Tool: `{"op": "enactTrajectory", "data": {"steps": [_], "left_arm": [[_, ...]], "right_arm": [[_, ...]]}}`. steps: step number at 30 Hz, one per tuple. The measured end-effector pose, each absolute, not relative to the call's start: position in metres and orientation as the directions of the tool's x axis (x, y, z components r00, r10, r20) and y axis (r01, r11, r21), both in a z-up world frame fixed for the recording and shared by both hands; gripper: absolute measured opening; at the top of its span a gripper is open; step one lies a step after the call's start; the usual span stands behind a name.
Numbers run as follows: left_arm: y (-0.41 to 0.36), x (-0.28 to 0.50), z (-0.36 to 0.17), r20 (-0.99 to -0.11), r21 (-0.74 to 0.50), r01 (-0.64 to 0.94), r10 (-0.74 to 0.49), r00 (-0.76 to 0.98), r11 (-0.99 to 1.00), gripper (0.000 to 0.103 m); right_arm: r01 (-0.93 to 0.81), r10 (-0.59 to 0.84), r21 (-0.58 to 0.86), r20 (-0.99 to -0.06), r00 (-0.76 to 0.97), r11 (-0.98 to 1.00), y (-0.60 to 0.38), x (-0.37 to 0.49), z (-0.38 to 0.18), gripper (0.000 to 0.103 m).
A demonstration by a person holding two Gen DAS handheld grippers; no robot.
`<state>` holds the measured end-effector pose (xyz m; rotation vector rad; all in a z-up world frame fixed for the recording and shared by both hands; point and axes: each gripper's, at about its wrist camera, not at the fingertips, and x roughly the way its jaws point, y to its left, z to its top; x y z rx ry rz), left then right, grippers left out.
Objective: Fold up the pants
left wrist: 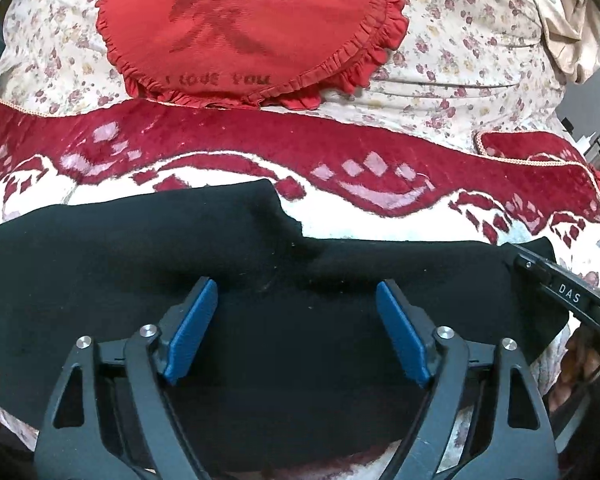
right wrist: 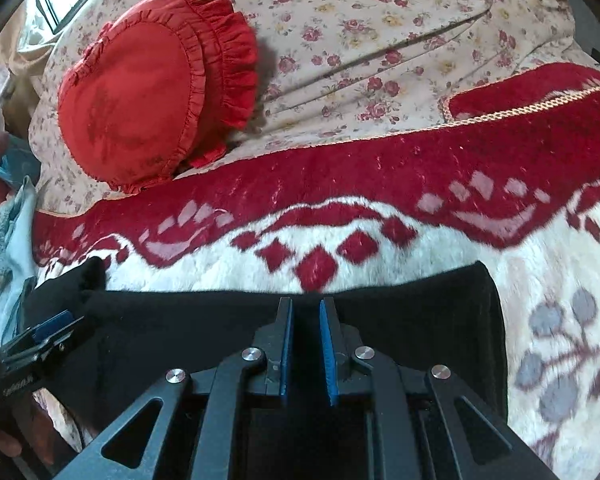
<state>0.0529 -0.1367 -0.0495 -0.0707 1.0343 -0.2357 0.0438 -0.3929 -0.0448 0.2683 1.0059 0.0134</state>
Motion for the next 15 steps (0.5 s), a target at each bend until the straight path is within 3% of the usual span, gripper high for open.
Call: {"op": "enactTrajectory", "data": {"steps": [5,15], "left_arm": [[-0.14,0.05,-0.05,-0.843,-0.146,0.172,-0.213,0.494,0.974,0.082],[-0.129,0.031,-0.036,-0.827,-0.224,0.163,-0.276,0.49,0.961,0.082]], "right_arm": [[0.111,0.134,0.226,-0.836,0.532,0.968,-0.392,0.044,-0.044,0.012],[0.067,0.143,0.209,-0.836,0.529,0.976,-0.378,-0.003,-0.023,0.014]]}}
